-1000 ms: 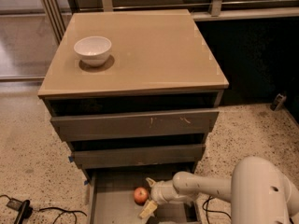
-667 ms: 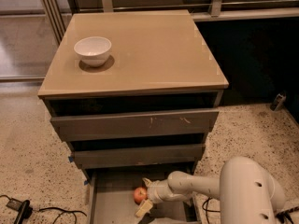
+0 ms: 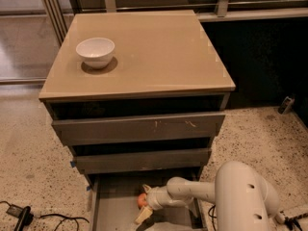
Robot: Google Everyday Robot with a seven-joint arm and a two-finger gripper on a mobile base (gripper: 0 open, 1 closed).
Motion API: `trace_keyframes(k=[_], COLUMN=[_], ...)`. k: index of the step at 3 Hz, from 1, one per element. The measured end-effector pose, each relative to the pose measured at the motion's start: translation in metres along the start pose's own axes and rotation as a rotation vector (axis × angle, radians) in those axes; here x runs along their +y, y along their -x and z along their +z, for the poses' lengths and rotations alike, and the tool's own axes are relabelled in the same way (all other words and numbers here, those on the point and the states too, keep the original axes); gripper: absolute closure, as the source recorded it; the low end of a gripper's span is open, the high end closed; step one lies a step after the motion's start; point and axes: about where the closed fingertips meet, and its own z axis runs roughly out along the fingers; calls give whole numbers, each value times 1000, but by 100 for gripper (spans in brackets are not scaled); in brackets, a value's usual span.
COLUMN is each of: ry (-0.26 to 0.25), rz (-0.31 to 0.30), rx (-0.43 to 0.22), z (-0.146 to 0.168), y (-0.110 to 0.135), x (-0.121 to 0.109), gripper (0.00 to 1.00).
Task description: Pick apple from bottom drawer and place on counter
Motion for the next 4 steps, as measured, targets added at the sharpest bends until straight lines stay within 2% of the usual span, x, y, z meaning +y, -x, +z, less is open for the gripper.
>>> trace_keyframes(k=[1, 3, 4], ry=[-10, -66, -54], rz=[-11, -4, -6], rx=[6, 18, 32], z=[5, -11, -8], y=[-2, -22, -32], x=[-4, -26, -22], gripper=[0, 0, 0])
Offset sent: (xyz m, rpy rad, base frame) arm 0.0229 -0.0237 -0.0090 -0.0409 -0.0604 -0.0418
